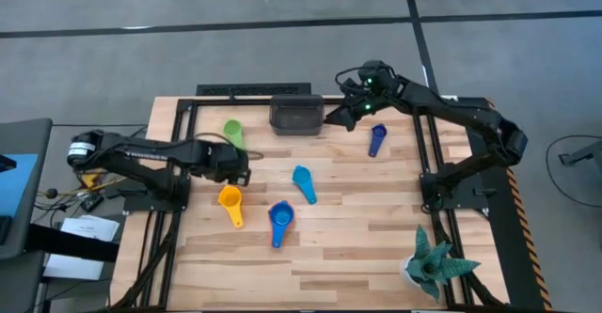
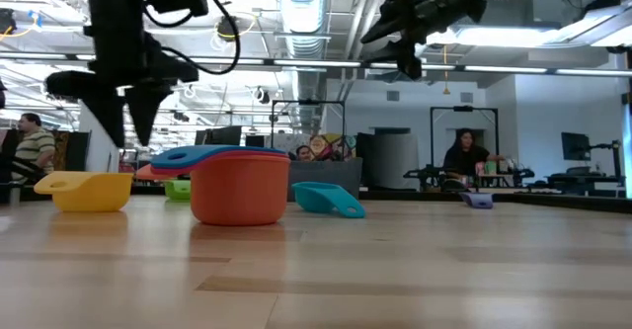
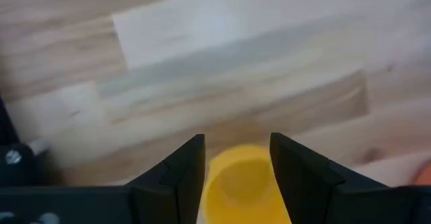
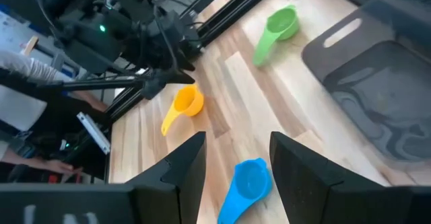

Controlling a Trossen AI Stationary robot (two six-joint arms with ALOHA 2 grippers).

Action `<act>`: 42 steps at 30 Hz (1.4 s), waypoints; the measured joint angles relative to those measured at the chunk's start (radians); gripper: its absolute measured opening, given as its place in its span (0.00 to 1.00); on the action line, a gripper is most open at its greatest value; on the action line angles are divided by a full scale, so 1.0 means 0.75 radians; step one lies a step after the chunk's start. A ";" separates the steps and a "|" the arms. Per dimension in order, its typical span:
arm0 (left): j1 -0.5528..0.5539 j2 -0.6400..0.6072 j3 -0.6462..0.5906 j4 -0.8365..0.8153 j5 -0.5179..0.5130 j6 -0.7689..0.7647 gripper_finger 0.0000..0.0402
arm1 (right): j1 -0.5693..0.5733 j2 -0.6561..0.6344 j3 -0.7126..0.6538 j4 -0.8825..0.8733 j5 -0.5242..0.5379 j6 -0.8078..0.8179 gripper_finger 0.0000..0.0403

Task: Nest measuring cups in basket
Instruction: Stack the yellow measuring cup on top of the blue measuring cup

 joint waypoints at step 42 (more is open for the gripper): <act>-0.220 0.019 -0.260 0.153 0.129 -0.123 0.03 | 0.036 0.001 0.000 -0.001 0.037 0.061 0.45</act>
